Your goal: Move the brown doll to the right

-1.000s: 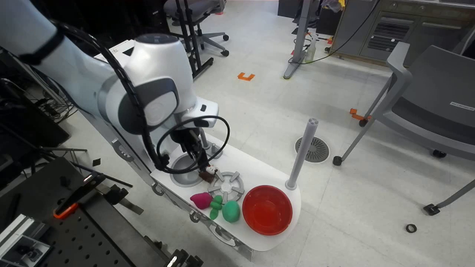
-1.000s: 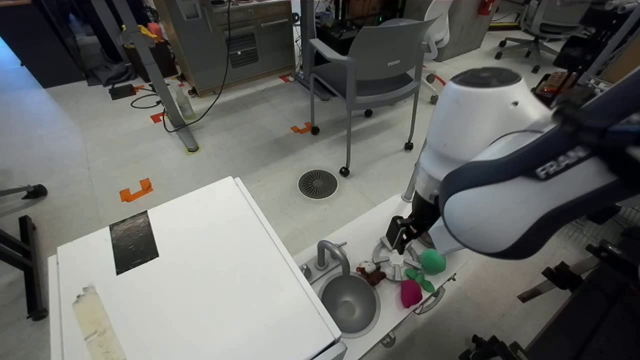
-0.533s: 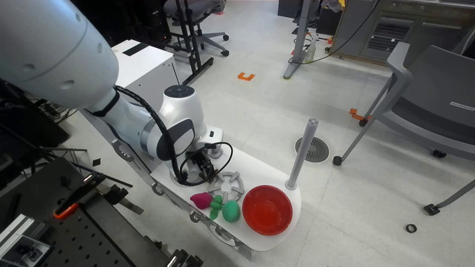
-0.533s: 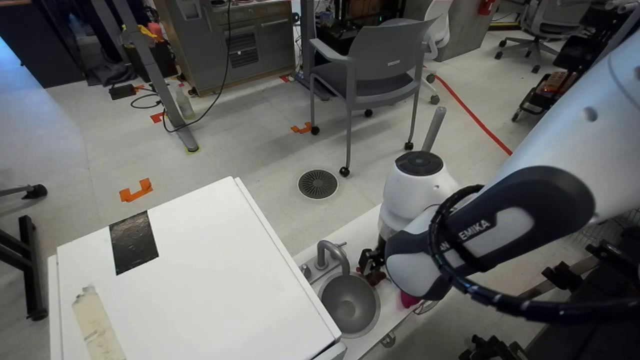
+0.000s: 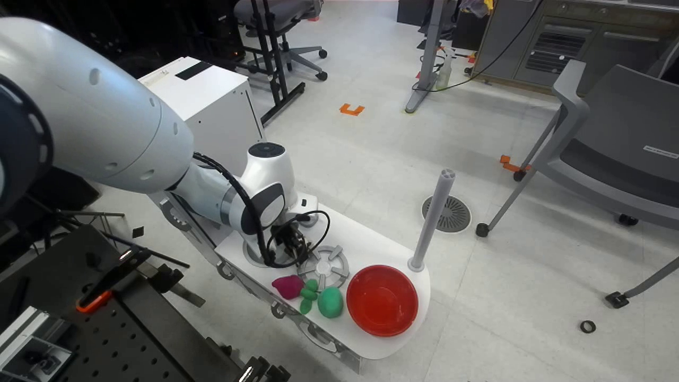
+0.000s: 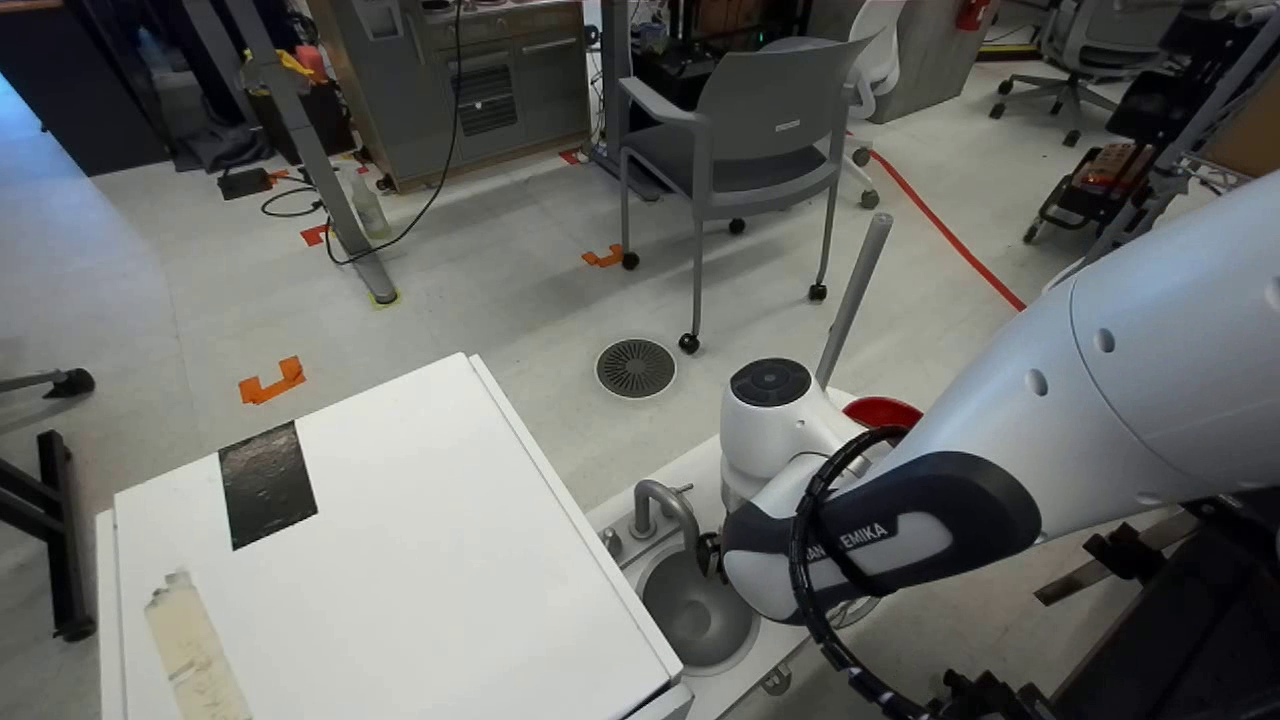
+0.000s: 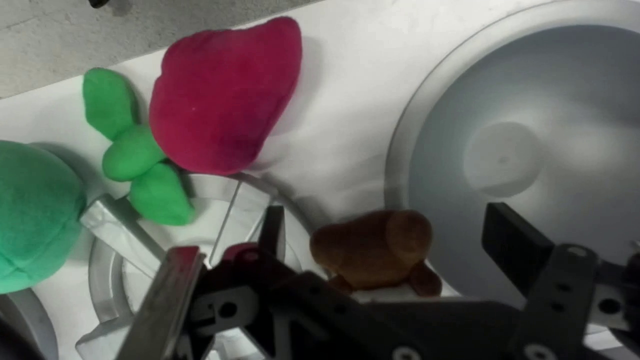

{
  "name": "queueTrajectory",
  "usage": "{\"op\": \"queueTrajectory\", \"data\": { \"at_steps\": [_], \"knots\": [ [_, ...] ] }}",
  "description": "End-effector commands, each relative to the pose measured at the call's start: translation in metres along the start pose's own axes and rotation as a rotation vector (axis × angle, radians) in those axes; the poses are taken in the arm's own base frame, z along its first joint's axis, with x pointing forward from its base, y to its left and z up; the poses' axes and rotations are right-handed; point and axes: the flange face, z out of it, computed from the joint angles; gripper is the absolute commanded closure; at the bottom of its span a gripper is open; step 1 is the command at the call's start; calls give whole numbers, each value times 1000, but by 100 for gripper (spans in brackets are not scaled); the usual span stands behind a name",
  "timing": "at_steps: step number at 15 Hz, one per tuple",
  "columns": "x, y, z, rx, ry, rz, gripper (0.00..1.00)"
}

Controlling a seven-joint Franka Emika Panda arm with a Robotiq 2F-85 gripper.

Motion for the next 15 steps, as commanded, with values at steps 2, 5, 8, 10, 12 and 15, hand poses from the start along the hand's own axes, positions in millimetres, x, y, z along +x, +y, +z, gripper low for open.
{"op": "queueTrajectory", "data": {
  "at_steps": [2,5,8,10,12,15],
  "knots": [
    [7,1,-7,-61,6,-9,35],
    [8,1,-11,-79,23,-19,60],
    [8,-1,-12,-87,37,-19,81],
    [8,-4,-14,-89,45,-10,96],
    [8,-11,-17,-81,53,-5,100],
    [10,-19,-21,-67,61,-12,98]
  ]
}}
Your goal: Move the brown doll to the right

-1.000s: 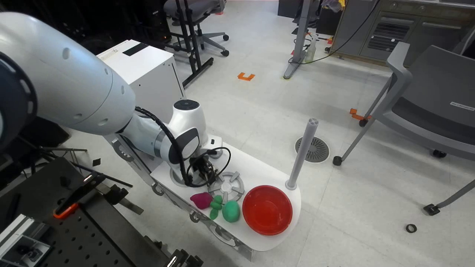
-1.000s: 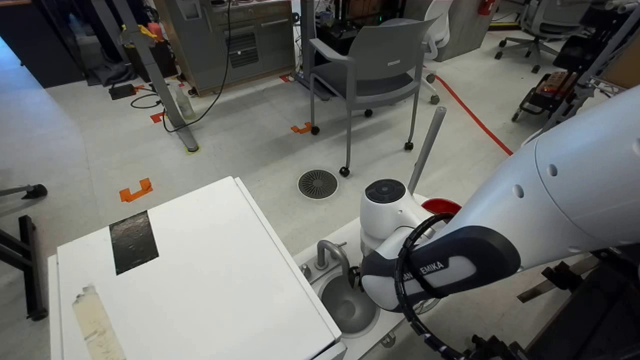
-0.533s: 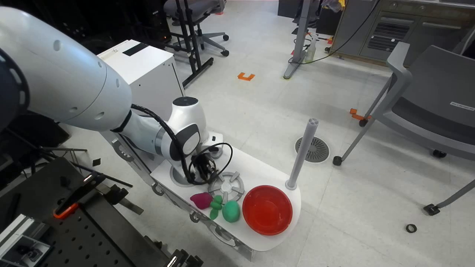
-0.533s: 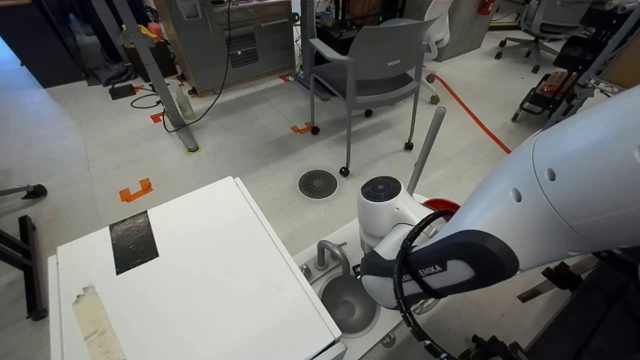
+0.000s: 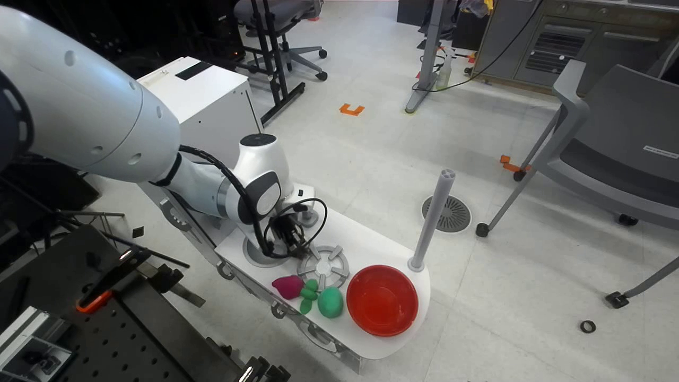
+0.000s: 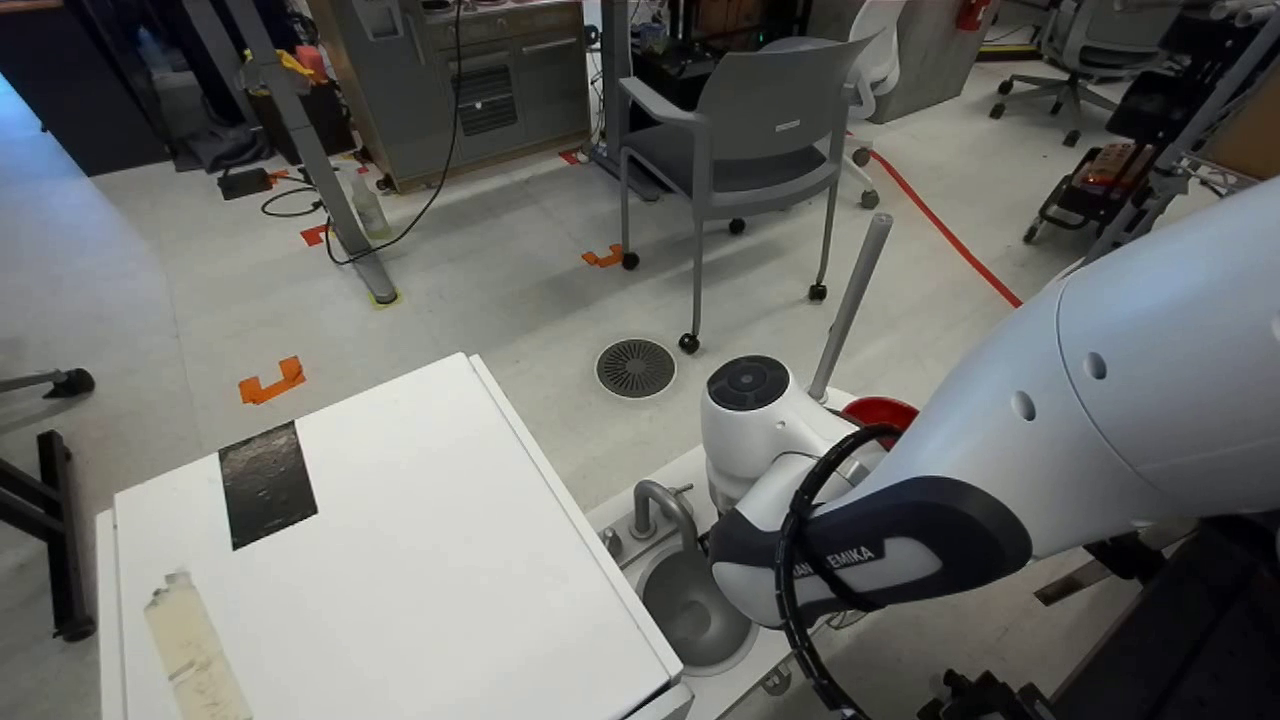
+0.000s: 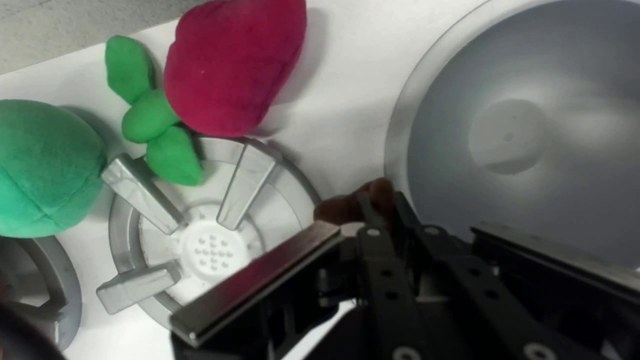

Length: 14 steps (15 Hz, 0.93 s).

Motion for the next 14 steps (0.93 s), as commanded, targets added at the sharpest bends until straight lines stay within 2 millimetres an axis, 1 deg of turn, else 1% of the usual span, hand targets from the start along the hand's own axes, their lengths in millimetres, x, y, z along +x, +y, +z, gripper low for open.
{"op": "queueTrajectory", "data": {
  "at_steps": [1,4,7,10,12,13,14],
  "knots": [
    [8,-6,-9,-17,30,2,100],
    [15,2,-13,-42,26,16,98],
    [23,16,-15,-76,35,27,98],
    [31,24,-16,-94,42,46,98],
    [41,29,-25,-70,43,81,98],
    [46,32,-36,-44,44,101,98],
    [50,34,-42,-29,48,116,98]
  ]
}}
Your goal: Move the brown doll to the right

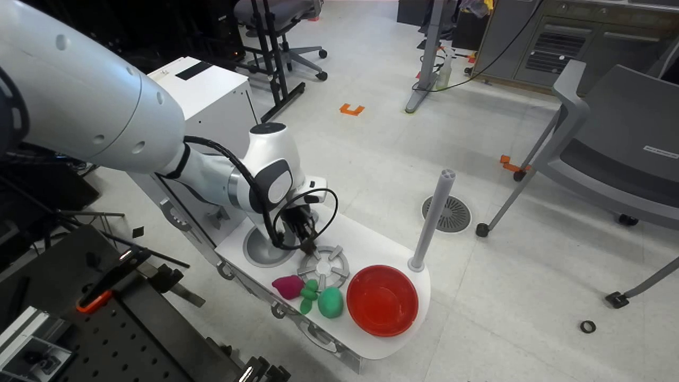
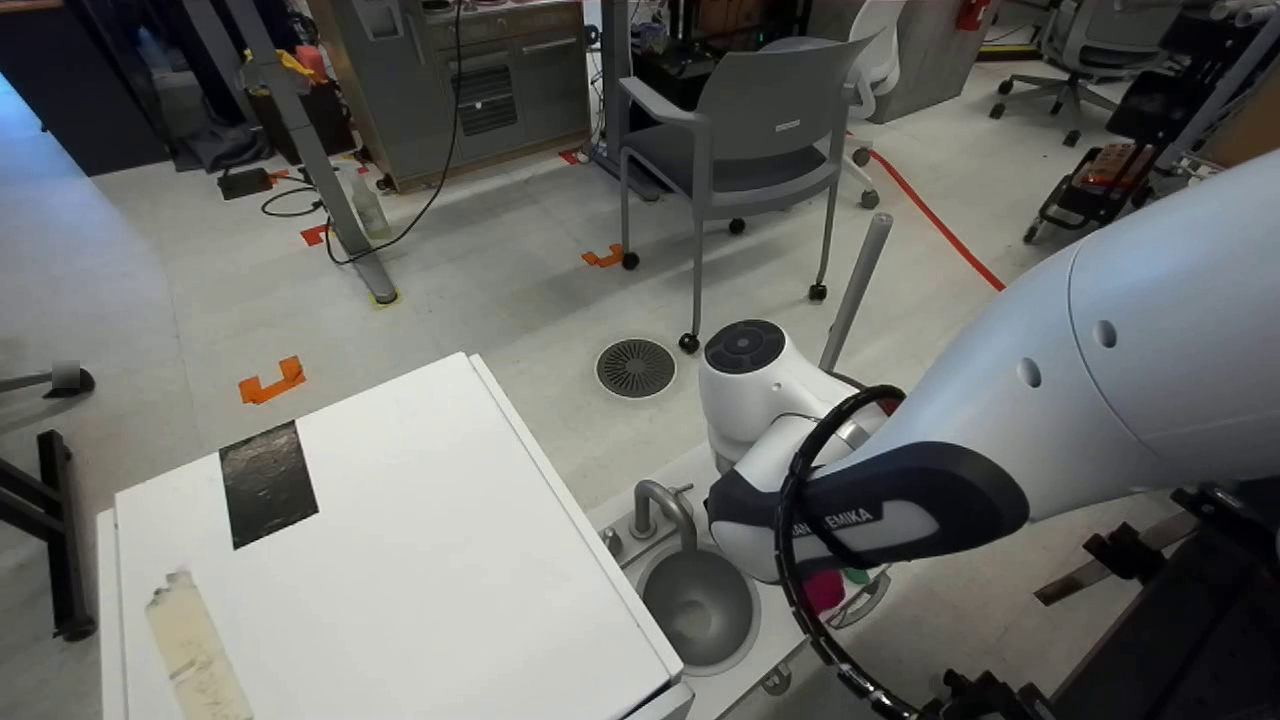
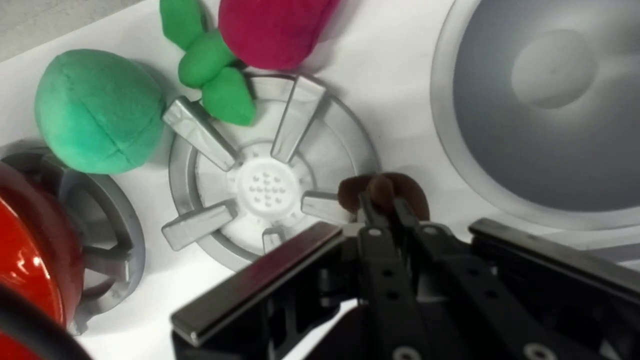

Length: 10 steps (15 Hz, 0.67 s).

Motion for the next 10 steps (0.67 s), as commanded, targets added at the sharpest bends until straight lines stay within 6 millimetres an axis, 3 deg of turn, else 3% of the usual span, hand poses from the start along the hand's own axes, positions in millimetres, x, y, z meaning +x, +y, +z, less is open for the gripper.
{"op": "queueTrajectory", "data": {
  "at_steps": [1,4,10],
  "knots": [
    [31,20,-30,42,21,72,98],
    [48,42,-41,59,37,126,98],
    [62,81,-10,10,-19,256,98]
  ]
}}
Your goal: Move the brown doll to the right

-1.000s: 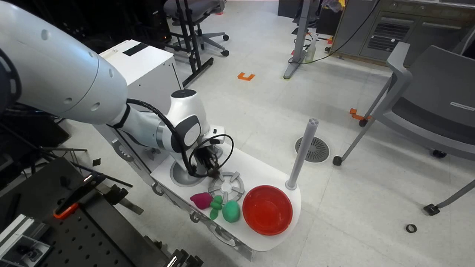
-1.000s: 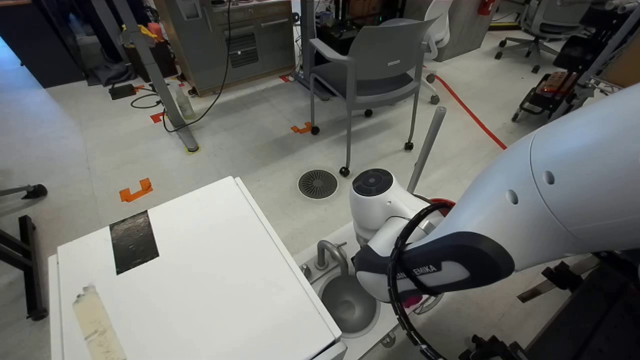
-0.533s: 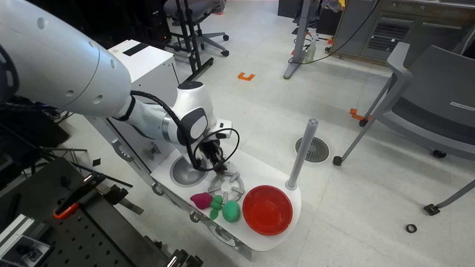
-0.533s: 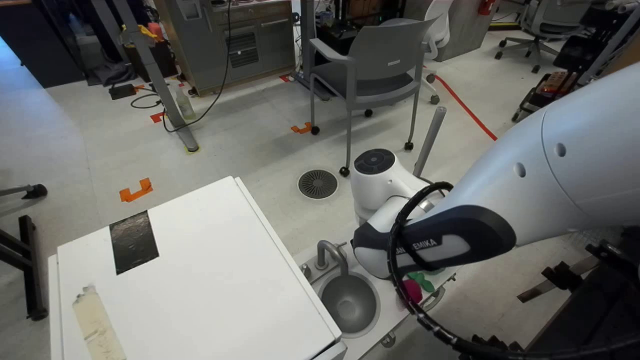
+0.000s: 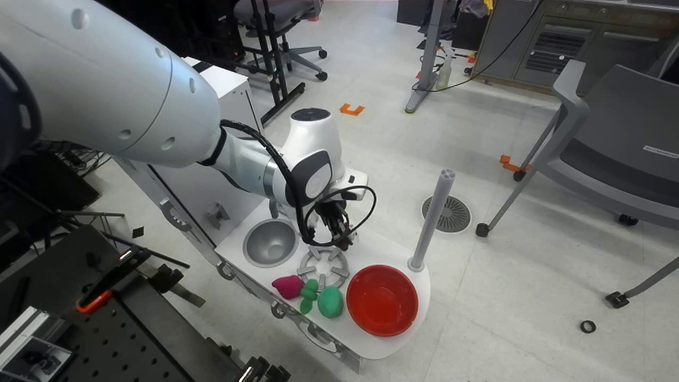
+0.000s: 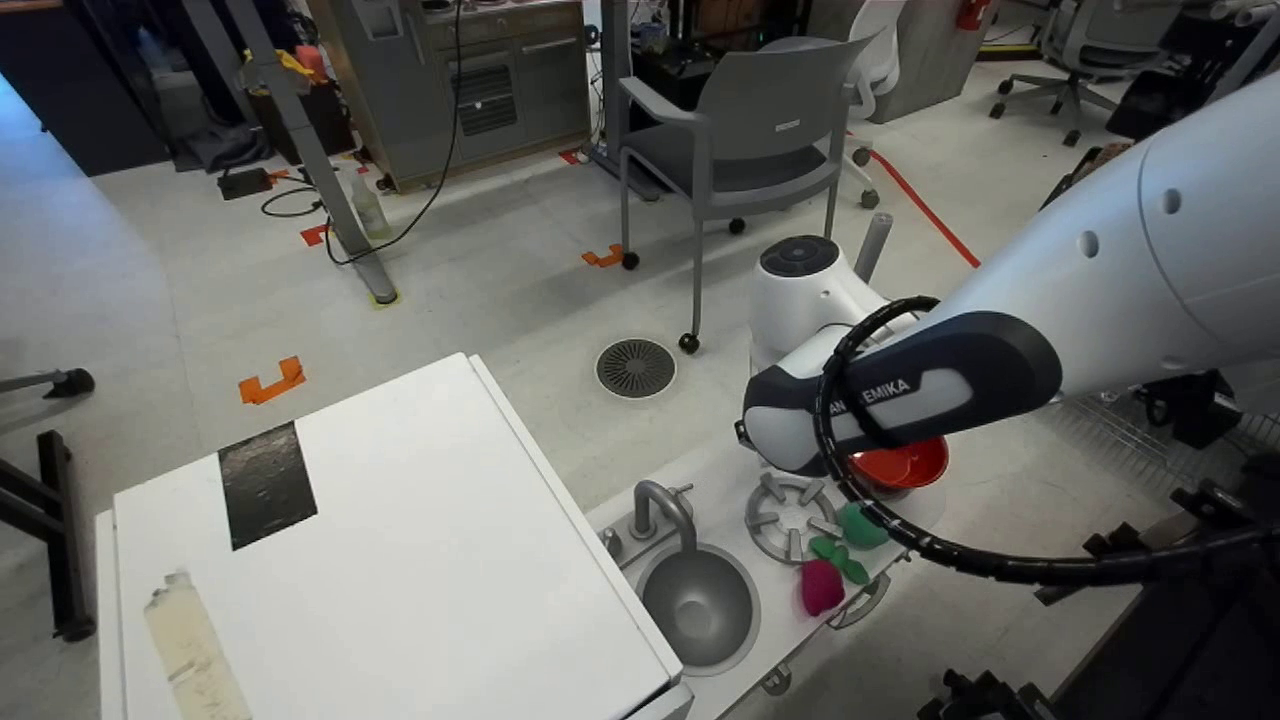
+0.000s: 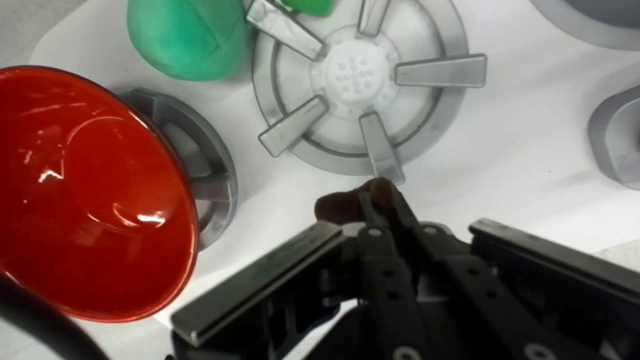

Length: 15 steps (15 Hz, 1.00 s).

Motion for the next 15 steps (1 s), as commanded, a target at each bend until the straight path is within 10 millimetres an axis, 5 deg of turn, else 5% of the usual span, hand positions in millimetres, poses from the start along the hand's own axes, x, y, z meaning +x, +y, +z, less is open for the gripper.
{"op": "queueTrajectory", "data": {
  "at_steps": [1,7,15],
  "knots": [
    [7,9,27,-39,-58,85,98],
    [-2,35,33,-102,-121,215,98],
    [-40,2,45,-94,-219,156,98]
  ]
}}
